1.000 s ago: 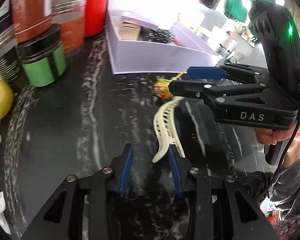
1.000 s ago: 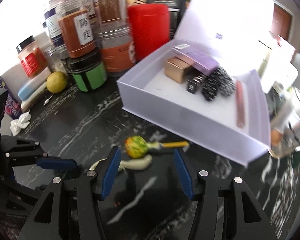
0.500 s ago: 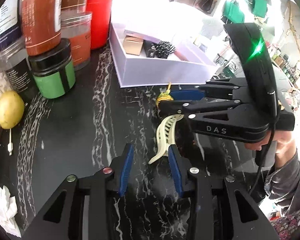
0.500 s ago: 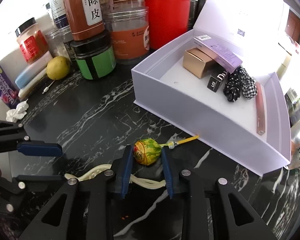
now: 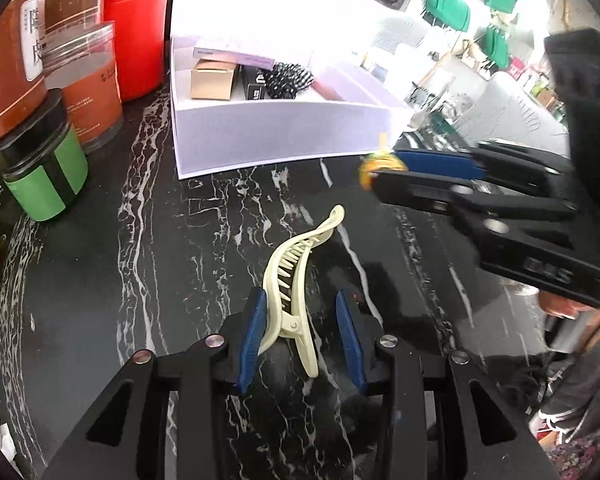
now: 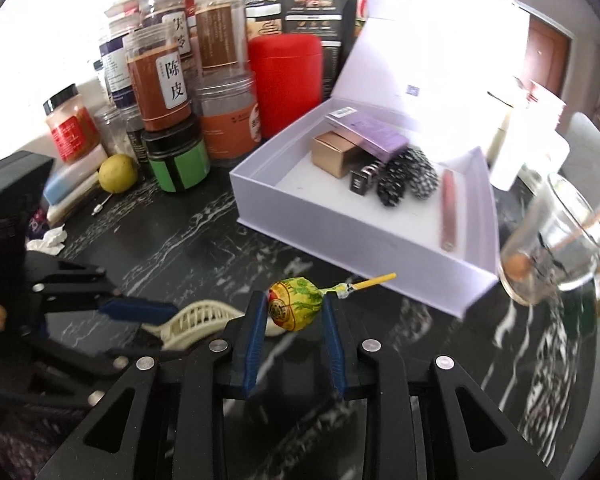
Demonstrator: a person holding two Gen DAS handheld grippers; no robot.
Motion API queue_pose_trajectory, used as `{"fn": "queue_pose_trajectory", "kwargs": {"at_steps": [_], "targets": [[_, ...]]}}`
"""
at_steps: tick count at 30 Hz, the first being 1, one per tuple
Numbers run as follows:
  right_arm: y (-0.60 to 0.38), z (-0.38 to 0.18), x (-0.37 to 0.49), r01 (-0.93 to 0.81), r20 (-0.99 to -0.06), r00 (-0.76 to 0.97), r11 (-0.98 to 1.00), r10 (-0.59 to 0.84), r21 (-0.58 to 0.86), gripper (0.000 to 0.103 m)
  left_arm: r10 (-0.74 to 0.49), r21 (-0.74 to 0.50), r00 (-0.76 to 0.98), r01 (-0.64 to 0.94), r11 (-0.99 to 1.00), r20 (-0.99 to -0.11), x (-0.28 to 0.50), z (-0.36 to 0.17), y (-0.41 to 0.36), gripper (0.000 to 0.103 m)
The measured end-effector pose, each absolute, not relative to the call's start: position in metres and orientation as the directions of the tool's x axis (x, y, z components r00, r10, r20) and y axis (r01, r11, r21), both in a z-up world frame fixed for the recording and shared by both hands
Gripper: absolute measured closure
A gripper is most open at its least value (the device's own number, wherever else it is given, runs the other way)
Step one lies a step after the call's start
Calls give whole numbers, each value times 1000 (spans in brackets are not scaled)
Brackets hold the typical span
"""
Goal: Organize rigid objects
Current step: 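Carry the claw clip and lollipop with both tools over the white box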
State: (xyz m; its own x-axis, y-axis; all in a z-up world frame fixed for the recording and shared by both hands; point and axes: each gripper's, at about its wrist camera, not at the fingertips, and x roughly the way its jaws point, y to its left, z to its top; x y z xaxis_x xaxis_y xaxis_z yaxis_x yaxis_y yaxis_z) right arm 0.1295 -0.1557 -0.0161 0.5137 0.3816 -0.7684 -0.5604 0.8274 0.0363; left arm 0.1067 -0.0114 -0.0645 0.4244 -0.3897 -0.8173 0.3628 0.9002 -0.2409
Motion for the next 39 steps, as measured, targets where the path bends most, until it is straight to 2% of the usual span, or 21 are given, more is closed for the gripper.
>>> {"fn": "queue_pose_trajectory", "kwargs": {"at_steps": [5,6,7,10,12,17,31,39], "targets": [[-167,-17,124,-542,-763,520,839,385,53,75,-357,-214,436,345,914,-826,109,-67,-14,68],[-168,-18,124,-538,-762,521,841,385,57,75,-355,-209,435,349,914,-827,108,-67,-14,71],[-171,-18,123,-535,-761,522,843,386,60,75,-353,-206,434,349,914,-829,108,-66,-15,80],[-174,-18,123,-530,-758,523,845,389,68,75,-372,-220,446,357,908,-814,106,-61,-16,80],[-175,-17,122,-528,-755,525,846,393,74,75,-360,-196,463,365,910,-810,103,-56,-18,87],[-178,-15,118,-523,-746,533,849,398,80,75,-336,-155,478,378,913,-812,103,-53,-23,87],[-183,-11,113,-505,-746,534,858,398,96,75,-365,-229,386,356,906,-847,113,-53,-25,87],[-183,-15,115,-501,-756,521,859,396,105,75,-355,-206,381,377,903,-854,109,-54,-31,87]]}}
